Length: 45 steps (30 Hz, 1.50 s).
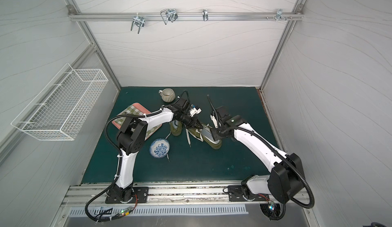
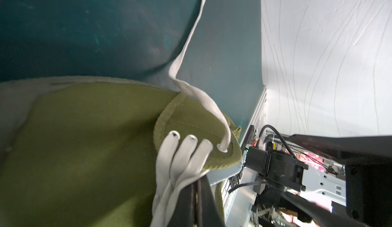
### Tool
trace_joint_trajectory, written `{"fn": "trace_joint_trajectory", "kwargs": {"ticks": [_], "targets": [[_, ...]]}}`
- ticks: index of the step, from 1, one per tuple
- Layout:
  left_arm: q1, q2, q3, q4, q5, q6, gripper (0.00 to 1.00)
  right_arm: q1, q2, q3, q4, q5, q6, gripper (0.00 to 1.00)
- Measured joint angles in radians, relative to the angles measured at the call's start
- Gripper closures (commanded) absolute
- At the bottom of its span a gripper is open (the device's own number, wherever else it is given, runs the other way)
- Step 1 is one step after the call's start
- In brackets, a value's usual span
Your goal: Insert the insole into the shoe
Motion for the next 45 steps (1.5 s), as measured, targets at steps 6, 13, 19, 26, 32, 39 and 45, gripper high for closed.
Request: {"fn": "trace_joint_trajectory", "kwargs": {"ticks": [6,13,19,26,32,39,45], "targets": [[-0.017,-0.042,-0.077,0.083,-0.065,-0.093,1.0,-0.101,-0.018,-0.101,0.023,-0.153,0.262,0.56],[-0.035,-0.072,-0.129,0.143,-0.128,-0.169,1.0,-0.104,-0.054,-0.225,0.098,-0.274,0.435,0.61],[-0.043,-0.089,-0.153,0.164,-0.152,-0.193,1.0,-0.127,-0.103,-0.332,0.184,-0.319,0.529,0.66],[-0.045,-0.09,-0.158,0.169,-0.159,-0.198,1.0,-0.137,-0.135,-0.341,0.236,-0.337,0.575,0.66],[-0.045,-0.09,-0.158,0.169,-0.159,-0.198,1.0,-0.157,-0.168,-0.343,0.27,-0.338,0.61,0.64],[-0.045,-0.09,-0.158,0.168,-0.159,-0.198,1.0,-0.174,-0.099,-0.346,0.33,-0.349,0.637,0.64],[-0.045,-0.09,-0.157,0.168,-0.158,-0.198,1.0,-0.174,-0.062,-0.351,0.392,-0.376,0.661,0.67]]}}
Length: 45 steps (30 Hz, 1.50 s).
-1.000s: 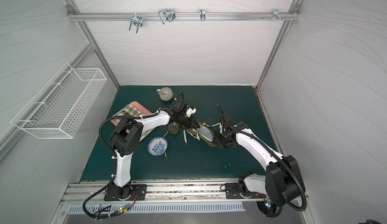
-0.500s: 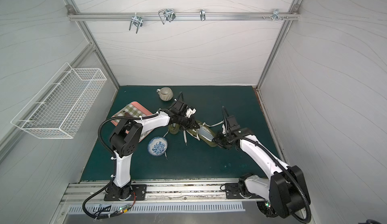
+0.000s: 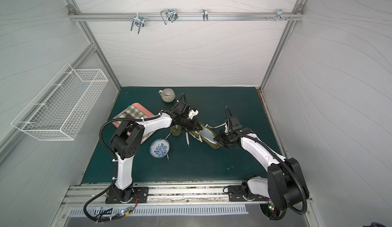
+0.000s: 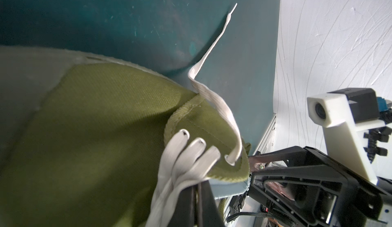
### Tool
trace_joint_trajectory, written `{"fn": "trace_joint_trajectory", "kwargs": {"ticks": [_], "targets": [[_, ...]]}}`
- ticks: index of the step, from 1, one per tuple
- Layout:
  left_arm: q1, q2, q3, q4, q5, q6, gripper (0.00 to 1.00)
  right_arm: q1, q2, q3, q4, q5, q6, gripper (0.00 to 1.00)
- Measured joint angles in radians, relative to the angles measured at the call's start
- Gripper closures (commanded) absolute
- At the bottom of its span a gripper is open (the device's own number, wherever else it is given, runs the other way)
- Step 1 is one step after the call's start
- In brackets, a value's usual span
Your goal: Insert the insole into the shoe
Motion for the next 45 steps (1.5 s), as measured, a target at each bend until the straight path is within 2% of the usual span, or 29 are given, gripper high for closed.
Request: {"fn": "trace_joint_trajectory", "kwargs": {"ticks": [18,26,30,39,45], "targets": [[0.0,0.0,0.001,-0.01,0.0,0.004,1.0,-0.002,0.002,-0.071,0.098,-0.029,0.07,0.66],[-0.003,0.0,0.001,-0.01,-0.004,0.004,1.0,0.013,0.007,-0.085,0.115,-0.009,0.106,0.81],[-0.007,0.0,0.001,-0.01,-0.012,0.004,1.0,0.016,0.03,-0.084,0.117,-0.006,0.112,0.99],[-0.007,0.0,0.001,-0.011,-0.019,0.002,1.0,0.027,0.041,-0.049,0.09,0.0,0.102,1.0],[-0.008,0.0,0.001,-0.011,-0.022,-0.008,1.0,0.029,0.1,-0.026,0.1,-0.005,0.109,1.0]]}}
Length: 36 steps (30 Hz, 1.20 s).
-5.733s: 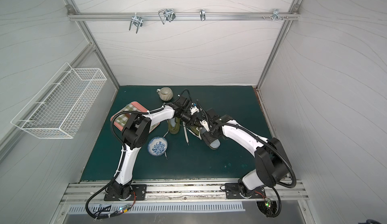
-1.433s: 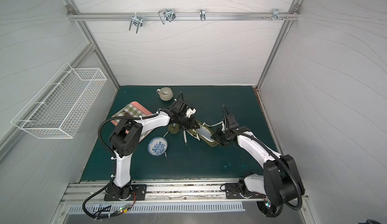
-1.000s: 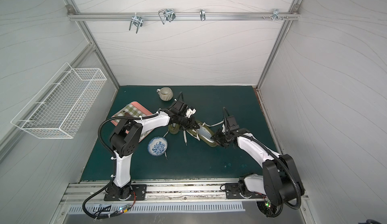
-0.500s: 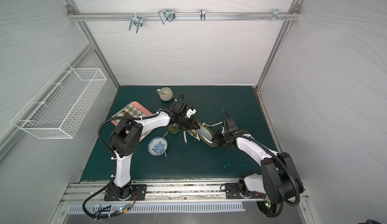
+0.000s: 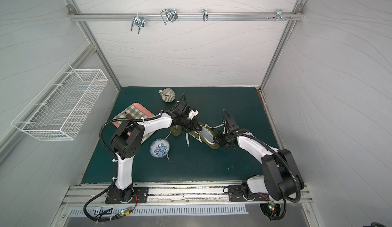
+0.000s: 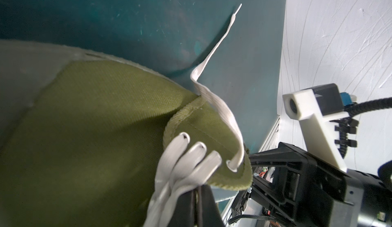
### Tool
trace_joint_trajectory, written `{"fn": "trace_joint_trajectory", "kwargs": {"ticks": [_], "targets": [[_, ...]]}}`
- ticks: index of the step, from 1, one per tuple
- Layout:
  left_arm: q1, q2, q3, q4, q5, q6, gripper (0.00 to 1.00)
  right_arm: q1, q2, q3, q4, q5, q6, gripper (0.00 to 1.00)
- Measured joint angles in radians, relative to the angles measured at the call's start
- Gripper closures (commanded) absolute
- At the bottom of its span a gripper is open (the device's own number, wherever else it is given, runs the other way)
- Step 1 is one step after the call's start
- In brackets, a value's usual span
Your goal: Insert the insole into the shoe
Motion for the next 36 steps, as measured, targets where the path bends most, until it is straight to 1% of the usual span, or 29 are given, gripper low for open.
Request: {"fn": "trace_joint_trajectory", "kwargs": {"ticks": [6,10,12,15,18,22,28,31,36], "targets": [[-0.002,0.0,0.0,0.002,-0.005,-0.008,1.0,0.002,0.067,0.018,0.029,0.002,0.004,1.0],[-0.004,0.0,0.0,0.0,-0.009,-0.007,1.0,0.006,0.105,0.043,0.031,0.028,0.004,1.0],[-0.005,0.0,0.005,-0.016,-0.011,-0.003,0.86,0.01,0.103,0.042,0.031,0.044,0.005,1.0],[-0.01,-0.002,0.037,-0.065,-0.015,0.012,0.79,0.018,0.079,0.033,0.03,0.066,0.007,1.0],[-0.021,-0.027,0.071,-0.134,-0.038,0.032,0.68,0.021,0.031,0.01,0.033,0.096,0.022,1.0],[-0.029,-0.122,0.076,-0.221,-0.089,0.032,0.64,0.021,-0.008,-0.008,0.041,0.126,0.032,1.0],[-0.066,-0.256,0.027,-0.253,-0.176,-0.001,0.63,0.021,-0.005,-0.01,0.053,0.13,0.032,1.0],[-0.103,-0.263,-0.008,-0.247,-0.204,-0.04,0.6,0.021,0.005,-0.01,0.06,0.124,0.031,1.0],[-0.161,-0.228,-0.057,-0.23,-0.266,-0.123,0.57,0.021,0.009,-0.01,0.064,0.116,0.029,1.0]]}}
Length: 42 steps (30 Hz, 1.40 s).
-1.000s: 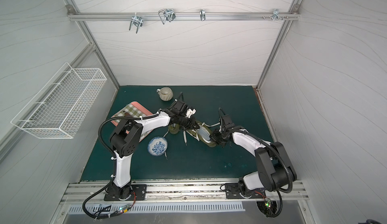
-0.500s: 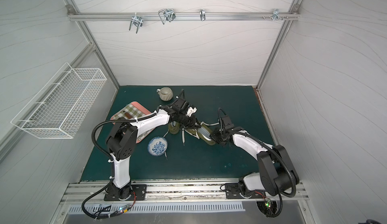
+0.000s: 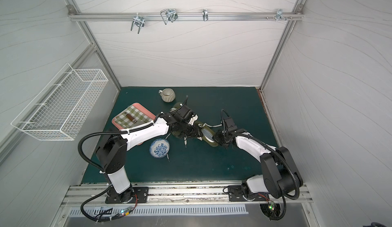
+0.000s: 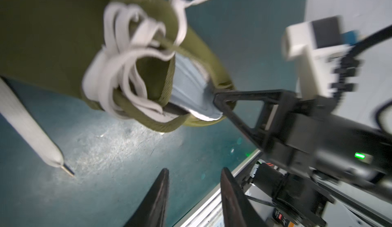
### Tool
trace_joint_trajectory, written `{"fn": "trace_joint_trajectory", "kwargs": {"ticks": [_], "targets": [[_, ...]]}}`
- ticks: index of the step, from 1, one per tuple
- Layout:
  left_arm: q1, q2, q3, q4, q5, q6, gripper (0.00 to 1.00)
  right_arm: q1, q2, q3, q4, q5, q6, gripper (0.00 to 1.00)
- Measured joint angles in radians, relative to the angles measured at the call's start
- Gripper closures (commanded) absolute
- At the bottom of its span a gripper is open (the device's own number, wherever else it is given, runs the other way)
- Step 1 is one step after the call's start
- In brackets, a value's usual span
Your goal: Insert the insole into the shoe
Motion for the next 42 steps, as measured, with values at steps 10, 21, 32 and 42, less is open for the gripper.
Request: {"fn": "trace_joint_trajectory", "kwargs": {"ticks": [10,21,32,42], "targets": [[-0.031,0.052,-0.01,0.078,-0.106,-0.09,0.52,0.0,0.0,0.0,0.019,-0.013,0.0,1.0],[-0.032,0.119,0.043,0.058,-0.207,-0.097,0.54,0.001,-0.004,-0.004,0.022,-0.018,-0.001,1.0],[-0.032,0.121,0.052,0.058,-0.225,-0.093,0.48,0.008,-0.004,-0.004,0.023,-0.017,-0.002,1.0],[-0.032,0.119,0.052,0.058,-0.263,-0.105,0.57,0.008,-0.004,-0.004,0.023,-0.017,-0.007,1.0]]}}
